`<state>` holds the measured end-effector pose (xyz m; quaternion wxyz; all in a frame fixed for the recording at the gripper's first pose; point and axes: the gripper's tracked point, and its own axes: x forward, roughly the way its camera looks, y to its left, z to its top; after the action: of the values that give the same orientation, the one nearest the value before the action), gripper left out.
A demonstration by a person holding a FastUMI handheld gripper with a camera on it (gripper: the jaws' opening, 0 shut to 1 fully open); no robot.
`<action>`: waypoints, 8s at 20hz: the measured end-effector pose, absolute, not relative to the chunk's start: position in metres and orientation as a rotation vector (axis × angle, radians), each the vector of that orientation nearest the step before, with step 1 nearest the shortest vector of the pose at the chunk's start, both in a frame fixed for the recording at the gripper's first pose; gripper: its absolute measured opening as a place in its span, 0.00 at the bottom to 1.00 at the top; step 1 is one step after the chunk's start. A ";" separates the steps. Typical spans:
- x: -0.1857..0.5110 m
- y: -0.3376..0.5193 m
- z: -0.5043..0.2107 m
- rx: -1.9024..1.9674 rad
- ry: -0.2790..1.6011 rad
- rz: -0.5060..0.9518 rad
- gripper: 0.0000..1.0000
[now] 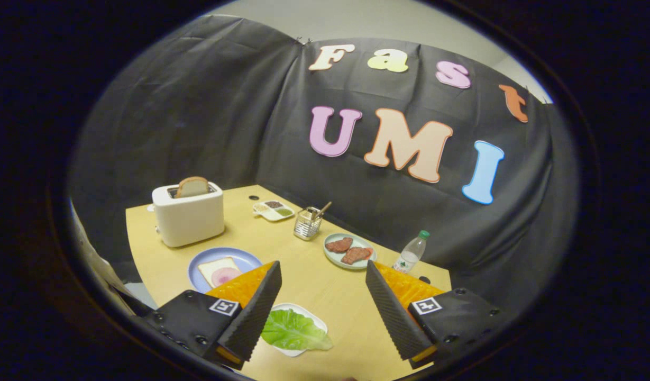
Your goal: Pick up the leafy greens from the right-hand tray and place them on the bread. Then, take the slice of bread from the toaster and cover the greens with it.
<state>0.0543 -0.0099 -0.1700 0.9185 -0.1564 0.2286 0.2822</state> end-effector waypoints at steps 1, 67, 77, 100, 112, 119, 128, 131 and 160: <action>0.054 -0.010 -0.177 -0.326 0.486 0.598 1.00; -0.020 -0.011 -0.412 -0.421 1.196 0.799 0.12; -0.012 0.011 -0.362 -0.393 1.112 0.766 0.12; -0.013 0.157 -0.333 -0.352 1.037 0.884 0.12; -0.023 0.209 -0.351 -0.353 1.043 0.963 0.12; -0.031 0.221 -0.366 -0.364 1.078 0.986 0.23; -0.017 0.217 -0.368 -0.388 1.047 0.938 0.75; -0.017 0.216 -0.363 -0.382 1.039 0.928 0.91; 0.030 0.374 -0.209 -0.169 0.880 0.930 0.98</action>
<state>0.0298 0.3736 -0.2093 0.7986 -0.0790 0.4101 0.4334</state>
